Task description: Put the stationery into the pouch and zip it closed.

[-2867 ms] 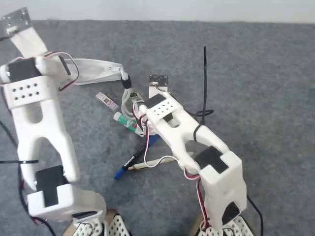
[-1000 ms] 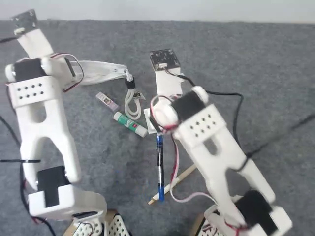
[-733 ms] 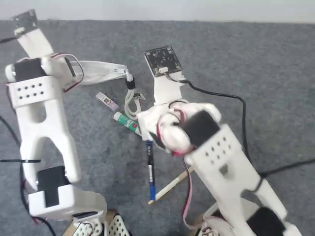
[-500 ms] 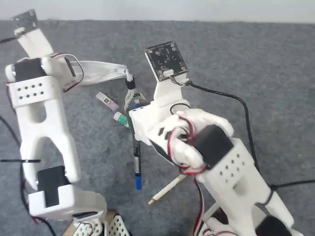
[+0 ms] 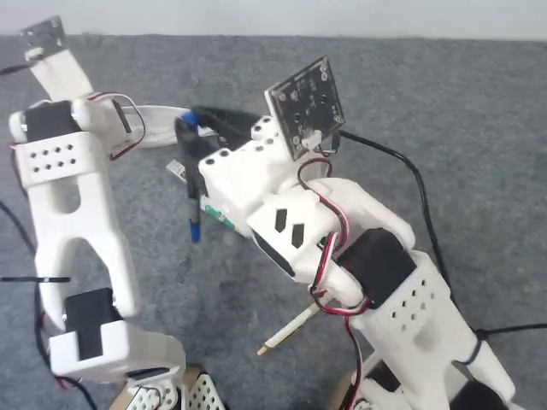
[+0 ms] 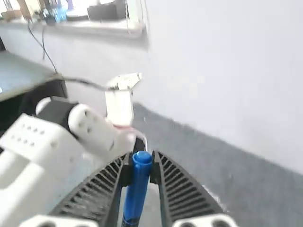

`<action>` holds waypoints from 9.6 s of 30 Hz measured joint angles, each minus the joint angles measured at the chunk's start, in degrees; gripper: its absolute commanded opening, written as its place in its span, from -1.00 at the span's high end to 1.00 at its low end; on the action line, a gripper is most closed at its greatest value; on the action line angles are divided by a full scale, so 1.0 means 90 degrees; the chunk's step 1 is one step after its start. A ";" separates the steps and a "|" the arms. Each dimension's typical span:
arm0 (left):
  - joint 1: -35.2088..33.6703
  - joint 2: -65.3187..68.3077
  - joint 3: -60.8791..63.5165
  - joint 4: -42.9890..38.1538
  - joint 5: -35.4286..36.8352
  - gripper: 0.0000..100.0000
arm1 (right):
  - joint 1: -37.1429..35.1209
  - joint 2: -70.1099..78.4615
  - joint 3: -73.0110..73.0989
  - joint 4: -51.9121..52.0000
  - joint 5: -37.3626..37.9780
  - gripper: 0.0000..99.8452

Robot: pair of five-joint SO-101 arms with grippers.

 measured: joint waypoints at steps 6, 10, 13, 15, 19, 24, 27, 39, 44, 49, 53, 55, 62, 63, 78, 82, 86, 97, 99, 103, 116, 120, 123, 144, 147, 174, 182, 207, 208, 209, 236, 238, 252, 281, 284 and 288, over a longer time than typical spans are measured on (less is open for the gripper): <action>0.0000 0.0000 0.0000 -0.0107 0.0000 0.98 | 0.0000 0.0000 0.0781 -0.1905 0.0088 0.99; 0.0000 0.0000 0.0000 -0.0107 0.0000 0.98 | 0.0010 0.0000 0.1504 -0.3409 0.0821 0.99; 0.0000 0.0000 0.0000 -0.0107 0.0000 0.98 | 0.0010 0.0000 0.2061 -0.4532 0.1397 0.99; 0.0000 0.0010 0.0000 -0.0107 0.0000 0.98 | 0.0010 0.0000 0.2325 -0.5118 0.1602 0.99; 0.0000 0.0010 0.0000 -0.0107 0.0000 0.98 | 0.0205 0.0010 0.2471 -0.5900 0.1690 0.99; 0.0000 0.0010 0.0000 -0.0107 0.0000 0.98 | 0.0625 0.0586 0.2471 -0.6789 0.1709 0.99; 0.0000 0.0010 0.0000 -0.0107 0.0000 0.98 | 0.0742 0.1153 0.2462 -0.7101 0.1709 0.99; 0.0020 0.0010 0.0000 -0.0107 0.0000 0.98 | 0.0752 0.0508 0.2462 -0.6535 0.1045 0.99; 0.0020 0.0010 0.0000 -0.0107 0.0000 0.98 | 0.0752 0.0352 0.2462 -0.6388 0.0586 0.99; 0.0020 0.0010 0.0000 -0.0107 0.0000 0.98 | 0.0752 0.0596 0.2462 -0.6379 0.0547 0.99; 0.0020 0.0010 0.0000 -0.0107 0.0000 0.98 | 0.0752 0.1162 0.2462 -0.6535 0.0547 0.99; 0.0020 0.0010 0.0000 -0.0107 0.0000 0.98 | 0.0752 0.1455 0.2462 -0.6652 0.0537 0.99; 0.0020 0.0010 0.0000 -0.0107 0.0000 0.98 | 0.0752 0.2022 0.2462 -0.6926 0.1104 0.99; 0.0020 0.0010 0.0000 -0.0107 0.0000 0.98 | 0.0752 0.2022 0.2462 -0.6926 0.1123 0.99; 0.0020 0.0010 0.0000 -0.0107 0.0000 0.98 | 0.0742 0.2081 0.1455 -0.4796 0.1172 0.98; 0.0020 0.0010 0.0000 -0.0107 0.0000 0.98 | 0.0742 0.2081 0.1426 -0.4698 0.1172 0.80; 0.0020 0.0010 0.0000 -0.0107 0.0000 0.98 | 0.0742 0.2081 0.1426 -0.4396 0.1172 0.57; 0.0020 0.0010 0.0117 -0.0107 0.0000 0.98 | 0.0557 0.2090 0.1104 -0.3409 0.1172 0.67; 0.0020 0.0010 0.0117 -0.0107 0.0000 0.98 | 0.0557 0.2090 0.1104 -0.3409 0.1172 0.67; 0.0020 0.0010 0.0117 -0.0107 0.0000 0.98 | 0.0537 0.2090 0.1104 -0.3409 0.1172 0.67; 0.0020 0.0010 0.0117 -0.0107 0.0000 0.98 | 0.0537 0.1836 0.1104 -0.2921 0.1172 0.67; 0.0020 0.0010 0.0117 -0.0107 0.0000 0.98 | 0.0537 0.1788 0.1104 -0.2882 0.1172 0.67; 0.0020 0.0010 0.0117 -0.0107 0.0000 0.98 | 0.0537 0.1778 0.1104 -0.2872 0.1172 0.67; 0.0020 0.0010 0.0117 -0.0107 0.0000 0.98 | 0.1094 0.1260 0.0244 0.2295 -0.0791 0.67; 0.0020 0.0010 0.0117 -0.0107 0.0000 0.98 | 0.1348 0.1045 0.0313 0.2823 -0.1035 0.66; 0.0020 0.0010 0.0117 -0.0107 0.0000 0.98 | 0.2364 0.0918 0.4698 0.2188 -0.1133 0.66; 0.0020 0.0010 0.0117 -0.0107 0.0000 0.98 | 0.2364 0.2374 0.4698 0.1592 -0.1807 0.66; 0.0020 0.0000 0.0283 -0.0361 0.0000 0.98 | 0.2833 0.1426 0.4689 0.2403 -0.1856 0.67; 0.0020 0.0000 0.0283 -0.0361 0.0000 0.98 | 0.2774 0.1338 0.4689 0.2540 -0.1856 0.67; 0.0020 0.0000 0.0283 -0.0361 0.0000 0.98 | 0.2755 0.1280 0.4689 0.2676 -0.1856 0.66; 0.0020 0.0000 0.0283 -0.0361 0.0000 0.98 | 0.2149 0.1944 0.5597 0.1397 -0.2286 0.67; 0.0020 0.0000 0.0283 -0.0361 0.0000 0.98 | 0.2188 0.2110 0.5548 0.1319 -0.2286 0.67; 0.0020 0.0000 0.0283 -0.0361 0.0000 0.98 | 0.2354 0.2188 0.5158 0.2295 -0.2276 0.99; 0.0020 0.0000 0.0283 -0.0361 0.0000 0.98 | 0.1084 -0.2208 0.4190 0.3282 -0.1661 0.99; 0.0020 0.0000 0.0283 -0.0361 0.0000 0.98 | 0.0899 -0.2208 0.3800 0.3282 -0.1661 0.99; 0.0020 0.0000 0.0283 -0.0361 0.0000 0.98 | 0.0762 -0.2217 0.3341 0.2842 -0.1612 0.99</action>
